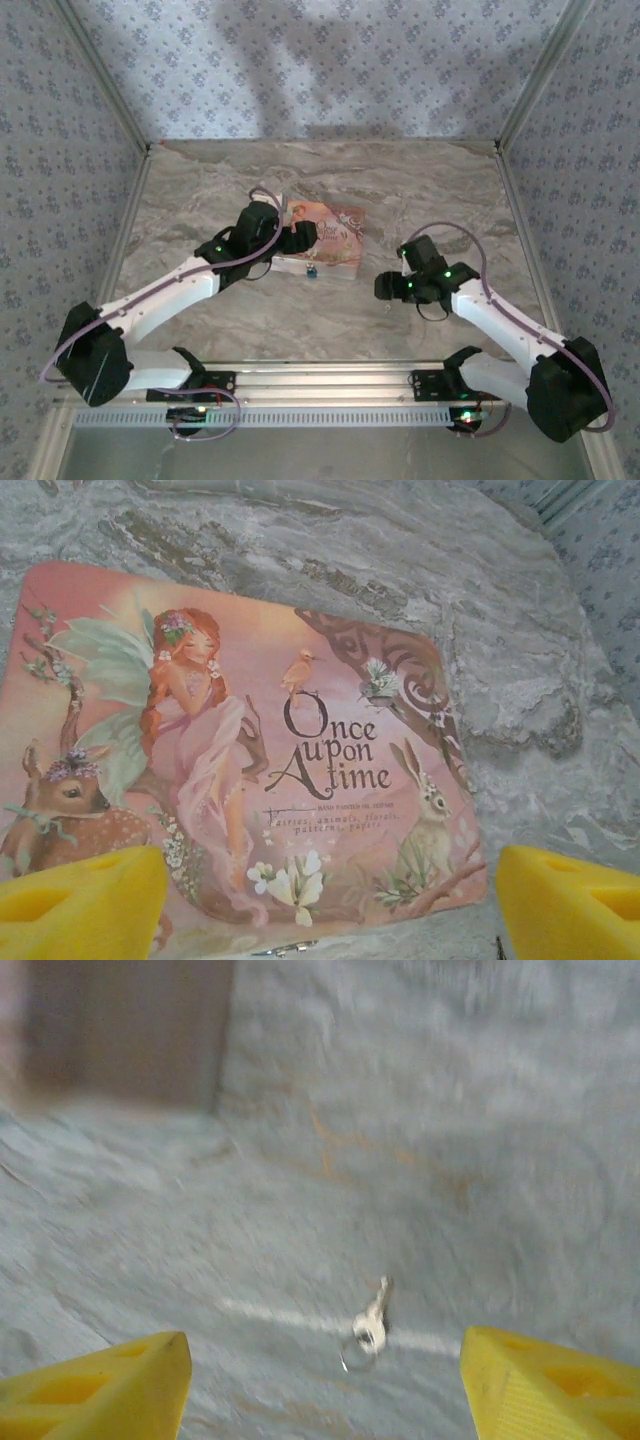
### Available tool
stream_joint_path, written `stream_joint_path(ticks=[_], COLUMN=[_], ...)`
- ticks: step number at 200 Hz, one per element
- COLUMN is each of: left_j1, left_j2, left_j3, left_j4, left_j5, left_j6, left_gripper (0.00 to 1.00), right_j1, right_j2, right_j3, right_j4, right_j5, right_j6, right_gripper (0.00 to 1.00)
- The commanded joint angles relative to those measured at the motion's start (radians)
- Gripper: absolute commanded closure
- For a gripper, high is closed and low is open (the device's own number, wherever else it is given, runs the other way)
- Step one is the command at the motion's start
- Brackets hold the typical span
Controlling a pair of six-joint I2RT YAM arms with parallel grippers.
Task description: Unlock the padlock with the key
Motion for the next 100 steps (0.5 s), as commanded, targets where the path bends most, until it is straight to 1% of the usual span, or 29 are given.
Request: stream_joint_path(ticks=[1, 30, 47, 100], left_j1=[0.000, 0.001, 0.001, 0.000], left_j2=[0.040, 0.073, 0.075, 0.054], left_j3=[0.039, 0.058, 0.053, 0.038], left_j4=[0.044, 0.052, 0.057, 0.049], left_j5=[0.019, 0.033, 0.035, 0.019], left_j6=[-0.006, -0.003, -0.006, -0.008], left_gripper=[0.15, 0.15, 0.15, 0.14], right_j1=[0.050, 0.112, 0.127, 0.148], right_j2=[0.008, 0.085, 0.135, 0.244], right_j3=[-0.033, -0.013, 0.007, 0.063], right_j4=[-0.051, -0.050, -0.042, -0.020], right_j5=[0.051, 0.090, 0.097, 0.131], right_j6=[0.068, 0.070, 0.062, 0.040], right_gripper=[0.29, 0.29, 0.34, 0.43])
